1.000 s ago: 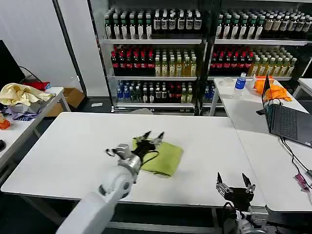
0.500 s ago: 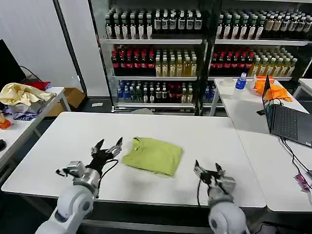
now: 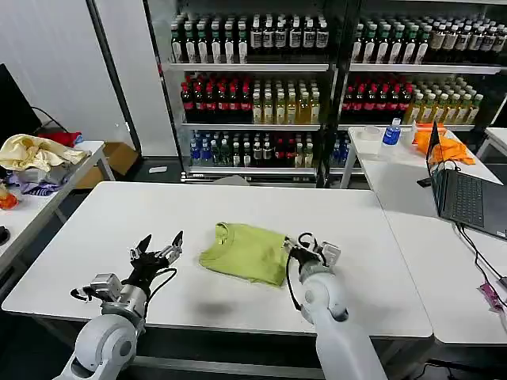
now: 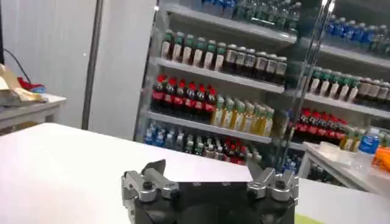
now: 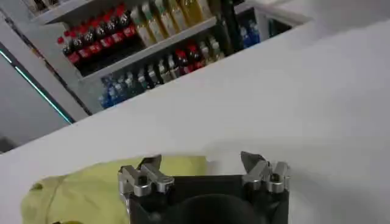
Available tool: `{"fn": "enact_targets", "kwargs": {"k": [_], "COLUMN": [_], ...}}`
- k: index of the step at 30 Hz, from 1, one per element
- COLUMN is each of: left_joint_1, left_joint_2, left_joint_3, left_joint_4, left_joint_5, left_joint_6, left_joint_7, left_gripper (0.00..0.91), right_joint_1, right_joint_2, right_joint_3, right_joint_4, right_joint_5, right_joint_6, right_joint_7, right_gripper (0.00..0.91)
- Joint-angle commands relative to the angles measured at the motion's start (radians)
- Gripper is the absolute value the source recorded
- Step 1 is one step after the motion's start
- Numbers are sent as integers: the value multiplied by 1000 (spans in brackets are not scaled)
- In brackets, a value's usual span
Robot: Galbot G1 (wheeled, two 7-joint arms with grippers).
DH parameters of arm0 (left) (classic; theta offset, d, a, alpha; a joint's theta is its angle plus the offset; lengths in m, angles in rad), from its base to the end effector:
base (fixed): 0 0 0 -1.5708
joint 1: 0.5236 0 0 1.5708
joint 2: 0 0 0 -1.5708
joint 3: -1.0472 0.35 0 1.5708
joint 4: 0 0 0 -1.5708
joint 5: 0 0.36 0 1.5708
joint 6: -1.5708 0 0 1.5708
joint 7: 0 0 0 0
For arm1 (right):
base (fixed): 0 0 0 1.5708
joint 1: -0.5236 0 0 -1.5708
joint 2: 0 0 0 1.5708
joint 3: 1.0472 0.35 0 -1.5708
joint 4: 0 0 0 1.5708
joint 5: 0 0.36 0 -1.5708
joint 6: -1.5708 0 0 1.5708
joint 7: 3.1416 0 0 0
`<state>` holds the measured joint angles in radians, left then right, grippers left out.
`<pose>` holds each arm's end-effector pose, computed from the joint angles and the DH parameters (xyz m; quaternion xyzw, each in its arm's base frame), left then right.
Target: Fold and organize the clothes.
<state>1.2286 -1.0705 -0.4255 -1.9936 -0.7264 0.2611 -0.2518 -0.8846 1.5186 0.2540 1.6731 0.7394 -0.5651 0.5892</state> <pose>0.2866 0.0688 -0.2487 -0.0405 -0.9900 0.1039 0.0861 0.3921 0.0789 -0.2577 -0.0202 -0.9445 -0.1997 0.2599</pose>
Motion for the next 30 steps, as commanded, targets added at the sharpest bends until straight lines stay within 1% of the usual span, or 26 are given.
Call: {"fn": "enact_targets", "kwargs": {"k": [1, 2, 4, 6, 13, 19, 21, 22, 23, 24, 25, 26, 27, 28, 29, 30], "left_joint_1": [26, 25, 20, 15, 2, -8, -12, -13, -15, -16, -18, -19, -20, -21, -22, -23], "left_joint_2": [9, 10, 11, 11, 15, 21, 22, 22, 22, 22, 22, 21, 21, 21, 20, 20], "left_joint_3": [-31, -31, -30, -30, -29, -28, -27, -26, -25, -25, -23, -21, -20, -19, -16, -14], "left_joint_4": [-1, 2, 7, 13, 27, 35, 36, 36, 36, 36, 35, 34, 33, 33, 32, 32], "left_joint_5": [6, 5, 3, 2, -10, -21, -24, -25, -27, -28, -28, -29, -29, -29, -29, -29], "left_joint_6": [-3, -3, -3, -3, -4, -5, -5, -4, -4, -4, -4, -4, -4, -5, -5, -6], "left_joint_7": [-1, 0, 0, 0, 2, 3, 3, 3, 3, 3, 3, 3, 3, 3, 3, 4], "left_gripper": [907, 907, 907, 907, 907, 907, 907, 907, 907, 907, 907, 907, 907, 907, 907, 907], "right_joint_1": [137, 141, 145, 147, 164, 221, 231, 230, 224, 220, 211, 200, 175, 160, 127, 114], "right_joint_2": [72, 74, 77, 77, 72, 75, 69, 64, 53, 47, 32, 18, 2, -16, -46, -58], "right_joint_3": [-29, -28, -29, -32, -33, -13, -18, -23, -31, -34, -44, -56, -66, -70, -71, -71], "right_joint_4": [-179, -188, -199, -204, -239, -314, -316, -313, -297, -289, -278, -257, -233, -203, -151, -125], "right_joint_5": [128, 129, 130, 126, 99, 65, 54, 34, 2, -29, -85, -164, -268, -350, -403, -447], "right_joint_6": [-12, -13, -13, -13, -14, -12, -13, -12, -11, -7, 9, 38, 65, 91, 108, 143], "right_joint_7": [82, 90, 100, 105, 94, 59, 41, 18, -6, -52, -99, -146, -183, -215, -233, -243], "right_gripper": [171, 91, 0, 0, 0, 0, 0, 0, 171, 403, 907, 907, 907, 907, 907, 907]}}
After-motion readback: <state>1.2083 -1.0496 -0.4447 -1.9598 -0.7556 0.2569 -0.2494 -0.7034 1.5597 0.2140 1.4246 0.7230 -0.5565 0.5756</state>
